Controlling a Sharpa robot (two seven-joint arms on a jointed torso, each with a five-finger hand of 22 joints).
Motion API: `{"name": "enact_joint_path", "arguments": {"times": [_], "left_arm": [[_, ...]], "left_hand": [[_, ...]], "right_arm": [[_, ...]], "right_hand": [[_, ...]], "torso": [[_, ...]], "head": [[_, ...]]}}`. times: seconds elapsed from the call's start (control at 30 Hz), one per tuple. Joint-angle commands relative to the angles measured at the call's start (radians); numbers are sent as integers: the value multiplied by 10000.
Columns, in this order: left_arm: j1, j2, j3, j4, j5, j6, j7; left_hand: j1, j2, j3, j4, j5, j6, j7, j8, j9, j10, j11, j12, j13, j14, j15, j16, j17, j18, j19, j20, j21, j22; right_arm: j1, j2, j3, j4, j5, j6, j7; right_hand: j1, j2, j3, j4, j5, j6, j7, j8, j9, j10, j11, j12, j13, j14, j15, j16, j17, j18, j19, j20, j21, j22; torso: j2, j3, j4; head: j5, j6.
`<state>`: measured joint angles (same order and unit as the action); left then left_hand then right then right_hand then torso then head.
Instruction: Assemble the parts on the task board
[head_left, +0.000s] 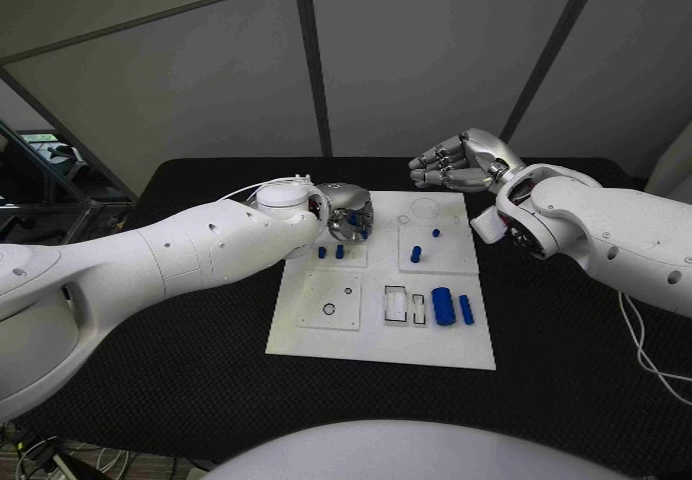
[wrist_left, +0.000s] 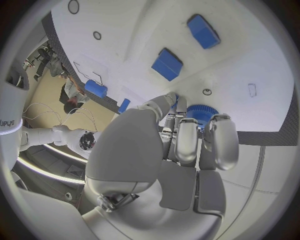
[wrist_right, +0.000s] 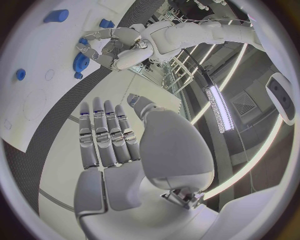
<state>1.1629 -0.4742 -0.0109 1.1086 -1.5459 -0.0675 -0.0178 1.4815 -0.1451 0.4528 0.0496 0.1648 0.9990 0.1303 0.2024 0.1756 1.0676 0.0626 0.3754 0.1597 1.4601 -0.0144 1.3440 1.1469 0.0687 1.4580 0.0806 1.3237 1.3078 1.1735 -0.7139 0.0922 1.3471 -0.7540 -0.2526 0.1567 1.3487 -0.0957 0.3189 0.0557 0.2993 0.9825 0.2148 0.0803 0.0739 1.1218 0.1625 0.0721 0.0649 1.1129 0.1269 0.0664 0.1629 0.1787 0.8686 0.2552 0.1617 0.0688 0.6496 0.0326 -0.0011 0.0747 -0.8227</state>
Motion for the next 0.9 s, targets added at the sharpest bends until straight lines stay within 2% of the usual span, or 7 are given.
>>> {"name": "enact_joint_path", "arguments": {"times": [0.03,0.13,0.33,0.47,0.73,0.9], "left_arm": [[-1,-94,53,172,-63,-184,52],[-5,-213,148,333,-23,-242,24],[-6,-467,375,610,19,-287,-78],[-2,-727,469,817,47,-246,-170],[0,-1248,517,998,215,-37,-318],[-6,-1640,519,1097,275,14,-394]], "left_hand": [[-65,-60,79,9,-65,68,22,-60,-15,95,20,-70,4,172,-6,55,-15,-72,92,19,65,426],[-114,-81,97,3,-67,84,27,-81,-22,115,28,-114,-3,170,0,53,-29,-70,86,24,53,418],[-199,-118,120,1,-71,95,37,-125,-38,133,38,-193,-14,166,11,46,-58,-65,77,33,31,406],[-243,-130,127,6,-74,105,37,-141,-44,148,42,-223,-16,164,14,43,-69,-64,76,37,28,406],[-274,-141,131,7,-76,116,35,-153,-48,165,41,-245,-17,164,15,44,-72,-66,78,40,33,414],[-295,-146,133,8,-78,126,32,-159,-49,179,39,-257,-17,160,15,38,-89,-65,78,41,33,415]], "right_arm": [[16,2,5,13,-16,67,68],[16,3,5,8,-16,66,70],[16,-9,5,7,-16,62,76],[15,-32,5,8,-16,57,76],[15,-56,5,12,-16,52,73],[15,-77,5,16,-16,50,70]], "right_hand": [[59,72,5,-40,66,16,58,-16,-1,-80,-14,24,-10,-55,23,30,-14,58,61,15,-42,-10],[59,72,5,-40,66,16,58,-16,-1,-80,-14,24,-10,-55,23,30,-14,58,61,15,-42,-10],[59,72,5,-40,66,16,58,-16,-1,-80,-14,24,-10,-55,23,30,-14,58,61,15,-42,-10],[59,72,5,-40,66,16,58,-16,-1,-80,-14,24,-10,-55,23,30,-14,58,61,15,-42,-10],[59,72,5,-40,66,16,58,-16,-1,-80,-14,24,-10,-55,23,30,-14,58,61,15,-42,-10],[59,72,5,-40,66,16,58,-16,-1,-80,-14,24,-10,-55,23,30,-14,58,61,15,-42,-10]], "torso": [[0,-3,19],[4,1,3],[-5,-3,6],[-8,7,9],[-6,14,23],[-2,-6,19]], "head": [[-7,4],[24,13],[-6,25],[1,40],[30,45],[45,52]]}}
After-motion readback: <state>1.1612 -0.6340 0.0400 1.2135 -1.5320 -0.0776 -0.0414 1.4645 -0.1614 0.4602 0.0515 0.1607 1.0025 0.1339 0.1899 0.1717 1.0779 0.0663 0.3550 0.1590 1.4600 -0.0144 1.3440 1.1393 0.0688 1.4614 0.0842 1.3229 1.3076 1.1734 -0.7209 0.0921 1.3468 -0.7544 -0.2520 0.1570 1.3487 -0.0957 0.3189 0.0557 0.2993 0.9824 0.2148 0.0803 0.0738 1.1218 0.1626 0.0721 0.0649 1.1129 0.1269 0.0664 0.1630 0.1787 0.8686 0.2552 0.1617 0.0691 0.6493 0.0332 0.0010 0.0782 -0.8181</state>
